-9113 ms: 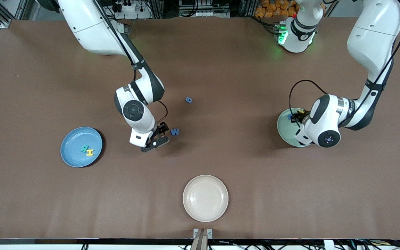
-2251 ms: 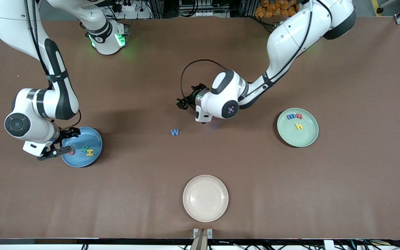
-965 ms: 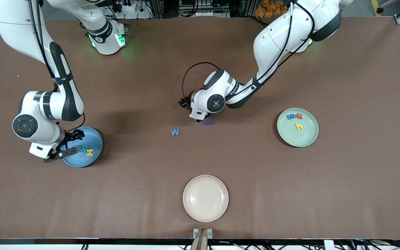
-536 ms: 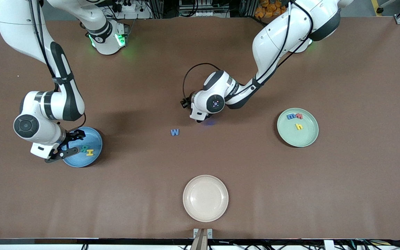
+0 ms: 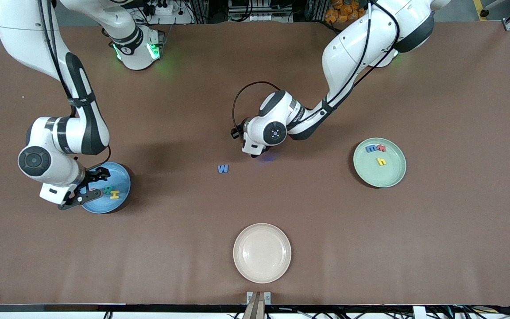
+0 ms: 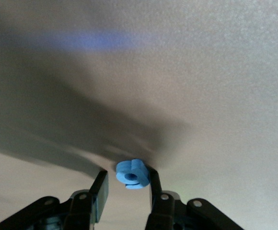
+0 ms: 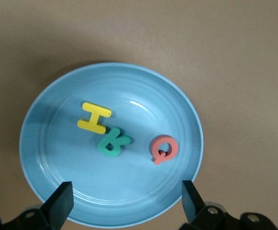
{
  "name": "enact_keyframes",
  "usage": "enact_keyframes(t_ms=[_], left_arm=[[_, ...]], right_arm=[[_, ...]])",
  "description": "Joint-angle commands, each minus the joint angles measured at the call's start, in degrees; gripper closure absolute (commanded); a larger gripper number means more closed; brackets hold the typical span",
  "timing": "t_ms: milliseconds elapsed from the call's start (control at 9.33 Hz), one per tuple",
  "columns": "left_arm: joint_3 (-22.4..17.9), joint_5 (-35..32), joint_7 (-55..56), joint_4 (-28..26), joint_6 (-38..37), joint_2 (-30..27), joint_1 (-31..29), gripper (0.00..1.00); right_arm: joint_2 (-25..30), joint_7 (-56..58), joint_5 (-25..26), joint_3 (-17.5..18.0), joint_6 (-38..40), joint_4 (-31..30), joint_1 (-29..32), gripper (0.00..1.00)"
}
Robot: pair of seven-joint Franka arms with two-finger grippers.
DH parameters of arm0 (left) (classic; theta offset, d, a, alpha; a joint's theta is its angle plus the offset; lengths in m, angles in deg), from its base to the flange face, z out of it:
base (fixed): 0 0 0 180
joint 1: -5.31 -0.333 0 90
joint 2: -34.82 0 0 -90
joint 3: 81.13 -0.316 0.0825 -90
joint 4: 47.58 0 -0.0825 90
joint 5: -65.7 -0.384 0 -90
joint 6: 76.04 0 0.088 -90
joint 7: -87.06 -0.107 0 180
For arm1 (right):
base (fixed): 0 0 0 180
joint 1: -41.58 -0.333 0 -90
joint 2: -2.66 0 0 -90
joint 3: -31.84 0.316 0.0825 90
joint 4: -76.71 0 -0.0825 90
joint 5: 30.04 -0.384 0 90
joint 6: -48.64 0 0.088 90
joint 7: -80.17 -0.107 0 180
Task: Sort uppercase to blue plate, lowercase to green plate
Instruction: 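Release the Q on the blue plate while the left gripper grasps the g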
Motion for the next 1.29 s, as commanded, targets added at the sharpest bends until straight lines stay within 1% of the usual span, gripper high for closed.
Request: enact_keyframes(t_ms=[0,107,322,429,536,858,1072,1179], left_arm=[[-1.0,-1.2,1.1,2.1,0.4,1.4,0.5,0.66],[-1.1,-1.2,1.1,2.1,0.4,1.3,0.4,0.69],[-1.1,-1.1,1.1,2.1,0.2,1.3,0.3,0.78],[-1.2,-1.0,1.1,2.1,-0.2,1.3,0.3,0.80],[-1.2,-1.0,1.1,2.1,-0.2,1.2,0.3,0.85],[-1.2,-0.8,1.1,2.2,-0.9,1.0,-0.2,0.87],[-1.2,-0.3,1.1,4.4,-5.7,0.9,-1.3,0.87],[-1.0,-0.3,1.1,4.5,-6.9,0.5,-2.2,0.89]], right_arm=[[-1.0,0.2,-0.1,0.1,0.6,2.0,-0.5,0.00],[-1.0,0.1,-0.2,0.1,0.6,2.4,-1.2,0.00],[-1.1,-0.4,-3.7,0.2,0.7,2.7,-2.5,0.00],[-1.1,-0.5,-4.4,0.2,0.7,2.7,-3.1,0.00],[-1.1,-1.2,-5.0,0.2,0.7,2.7,-3.3,0.00],[-1.1,-3.7,-6.4,0.2,0.7,2.7,-5.2,0.00],[-1.1,-5.2,-7.0,0.2,0.7,2.7,-6.1,0.00],[-1.1,-6.2,-8.5,0.2,0.7,2.7,-7.1,0.00]])
